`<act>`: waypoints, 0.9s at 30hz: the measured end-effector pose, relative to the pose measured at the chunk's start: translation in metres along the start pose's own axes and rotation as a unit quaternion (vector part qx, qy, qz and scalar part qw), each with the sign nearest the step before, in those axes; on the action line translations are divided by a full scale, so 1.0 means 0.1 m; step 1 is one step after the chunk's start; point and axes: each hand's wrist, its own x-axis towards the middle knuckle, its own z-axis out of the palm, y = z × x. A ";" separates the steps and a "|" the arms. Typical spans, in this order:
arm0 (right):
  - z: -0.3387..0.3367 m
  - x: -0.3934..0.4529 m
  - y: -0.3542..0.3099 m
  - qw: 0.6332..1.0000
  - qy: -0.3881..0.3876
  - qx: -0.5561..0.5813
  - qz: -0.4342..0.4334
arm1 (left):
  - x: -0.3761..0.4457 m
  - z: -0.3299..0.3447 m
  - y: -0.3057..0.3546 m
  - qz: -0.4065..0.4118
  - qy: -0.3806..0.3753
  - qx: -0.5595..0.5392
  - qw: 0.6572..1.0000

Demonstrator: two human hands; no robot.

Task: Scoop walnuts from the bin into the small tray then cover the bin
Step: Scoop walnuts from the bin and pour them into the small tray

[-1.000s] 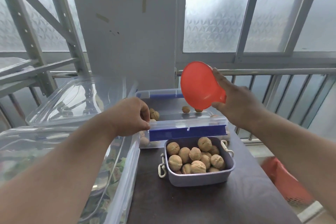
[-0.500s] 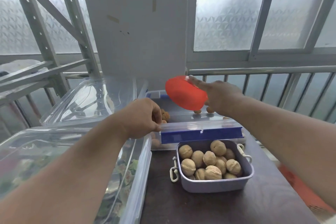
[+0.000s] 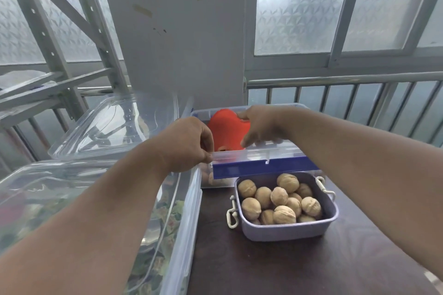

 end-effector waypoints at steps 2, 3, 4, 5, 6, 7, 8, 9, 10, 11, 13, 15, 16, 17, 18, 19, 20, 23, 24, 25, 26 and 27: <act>-0.04 0.03 0.07 0.999 -0.032 0.022 0.017 | 0.00 0.00 0.01 0.003 -0.001 0.003 1.000; -0.06 0.04 0.11 0.998 -0.048 0.039 0.027 | 0.00 0.00 0.01 0.005 -0.002 0.004 1.000; -0.06 0.05 0.15 0.996 -0.064 0.056 0.034 | 0.00 -0.01 0.01 0.007 -0.002 0.002 1.000; -0.05 0.06 0.19 0.994 -0.078 0.072 0.037 | -0.01 -0.01 0.01 0.008 -0.002 -0.001 1.000; -0.05 0.05 0.23 0.991 -0.088 0.088 0.040 | -0.01 -0.01 0.02 0.009 -0.002 -0.004 1.000; -0.04 0.03 0.26 0.988 -0.100 0.108 0.042 | -0.01 -0.01 0.02 0.010 -0.002 -0.005 1.000; -0.02 0.02 0.30 0.983 -0.115 0.135 0.040 | -0.02 -0.01 0.02 0.011 -0.003 -0.005 1.000; -0.01 0.02 0.34 0.978 -0.129 0.160 0.036 | -0.02 -0.01 0.01 0.010 -0.004 -0.007 1.000; 0.00 0.02 0.39 0.973 -0.140 0.182 0.035 | -0.02 -0.01 0.01 0.009 -0.005 -0.011 1.000; 0.00 0.02 0.42 0.968 -0.150 0.197 0.038 | -0.02 -0.01 0.01 0.008 -0.005 -0.012 1.000; 0.01 0.00 0.48 0.958 -0.175 0.224 0.047 | -0.02 -0.01 0.01 0.008 -0.004 -0.007 1.000; 0.06 -0.01 0.53 0.942 -0.200 0.265 0.052 | -0.02 -0.02 0.01 0.009 -0.004 -0.002 1.000; 0.09 -0.01 0.55 0.936 -0.204 0.283 0.050 | -0.02 -0.02 0.01 0.010 -0.005 -0.001 1.000; 0.11 -0.02 0.54 0.935 -0.198 0.292 0.046 | -0.01 -0.02 0.01 0.012 -0.006 -0.001 1.000; 0.12 -0.03 0.53 0.937 -0.182 0.294 0.043 | -0.01 -0.02 0.01 0.013 -0.007 -0.002 1.000; 0.13 -0.05 0.51 0.940 -0.168 0.293 0.039 | -0.02 -0.02 0.01 0.013 -0.007 -0.004 1.000; 0.13 -0.06 0.48 0.942 -0.159 0.293 0.037 | -0.02 -0.02 0.01 0.013 -0.007 -0.004 1.000; 0.14 -0.06 0.45 0.943 -0.144 0.299 0.033 | -0.02 -0.02 0.01 0.014 -0.007 -0.004 1.000; 0.14 -0.08 0.44 0.944 -0.142 0.296 0.024 | -0.02 -0.02 0.01 0.013 -0.008 -0.005 1.000; 0.15 -0.09 0.44 0.948 -0.133 0.290 0.016 | -0.02 -0.02 0.00 0.013 -0.008 -0.007 1.000; 0.16 -0.10 0.44 0.951 -0.120 0.285 0.009 | -0.02 -0.02 0.00 0.011 -0.009 -0.008 1.000; 0.16 -0.12 0.44 0.953 -0.101 0.287 0.002 | -0.02 -0.02 0.00 0.010 -0.009 -0.010 1.000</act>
